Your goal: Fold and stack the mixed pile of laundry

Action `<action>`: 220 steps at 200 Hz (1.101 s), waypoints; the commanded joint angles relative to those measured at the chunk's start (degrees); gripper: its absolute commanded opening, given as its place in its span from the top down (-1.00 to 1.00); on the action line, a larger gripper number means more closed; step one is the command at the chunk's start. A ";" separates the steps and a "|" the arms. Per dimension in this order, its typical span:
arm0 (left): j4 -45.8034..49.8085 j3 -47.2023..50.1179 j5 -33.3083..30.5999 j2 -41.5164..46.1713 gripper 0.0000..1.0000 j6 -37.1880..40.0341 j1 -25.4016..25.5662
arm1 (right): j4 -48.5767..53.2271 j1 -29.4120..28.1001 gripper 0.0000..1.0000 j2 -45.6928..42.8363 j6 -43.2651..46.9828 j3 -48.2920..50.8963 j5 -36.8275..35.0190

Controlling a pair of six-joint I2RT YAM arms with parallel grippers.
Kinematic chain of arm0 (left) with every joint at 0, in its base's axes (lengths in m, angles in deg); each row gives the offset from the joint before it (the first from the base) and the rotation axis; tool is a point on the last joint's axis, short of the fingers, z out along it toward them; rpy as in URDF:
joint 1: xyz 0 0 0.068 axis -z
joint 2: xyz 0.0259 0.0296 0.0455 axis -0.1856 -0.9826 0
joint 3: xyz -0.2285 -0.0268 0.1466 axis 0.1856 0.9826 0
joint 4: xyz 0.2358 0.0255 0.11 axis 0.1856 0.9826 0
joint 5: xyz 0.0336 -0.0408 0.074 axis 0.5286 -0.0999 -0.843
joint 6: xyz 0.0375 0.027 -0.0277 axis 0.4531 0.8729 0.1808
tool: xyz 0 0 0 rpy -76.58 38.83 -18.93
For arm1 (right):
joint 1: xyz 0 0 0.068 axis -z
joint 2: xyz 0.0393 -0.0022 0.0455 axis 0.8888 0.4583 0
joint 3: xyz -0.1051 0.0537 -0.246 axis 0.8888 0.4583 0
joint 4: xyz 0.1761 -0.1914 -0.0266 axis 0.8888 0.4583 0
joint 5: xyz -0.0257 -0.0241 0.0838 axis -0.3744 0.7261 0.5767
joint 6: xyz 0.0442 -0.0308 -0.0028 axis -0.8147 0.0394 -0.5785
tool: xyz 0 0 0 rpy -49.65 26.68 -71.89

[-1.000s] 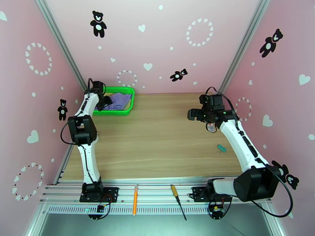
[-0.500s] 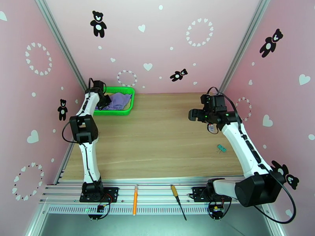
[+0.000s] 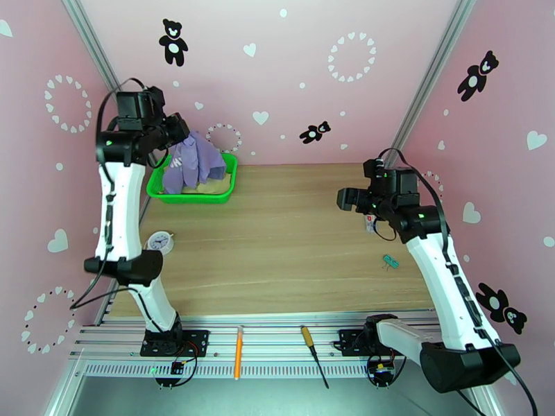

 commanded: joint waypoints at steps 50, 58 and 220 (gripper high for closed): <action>2.78 0.59 7.29 7.17 1.00 -2.09 11.37 | -2.96 -5.39 -0.86 -4.11 5.98 -1.20 20.40; 2.49 0.57 7.68 7.68 1.00 -2.45 12.78 | -3.73 -7.35 -0.87 -4.25 6.39 -1.28 21.63; 1.96 3.83 2.08 6.37 1.00 -6.10 18.84 | -24.06 -47.20 -0.44 23.57 9.29 -22.47 -1.97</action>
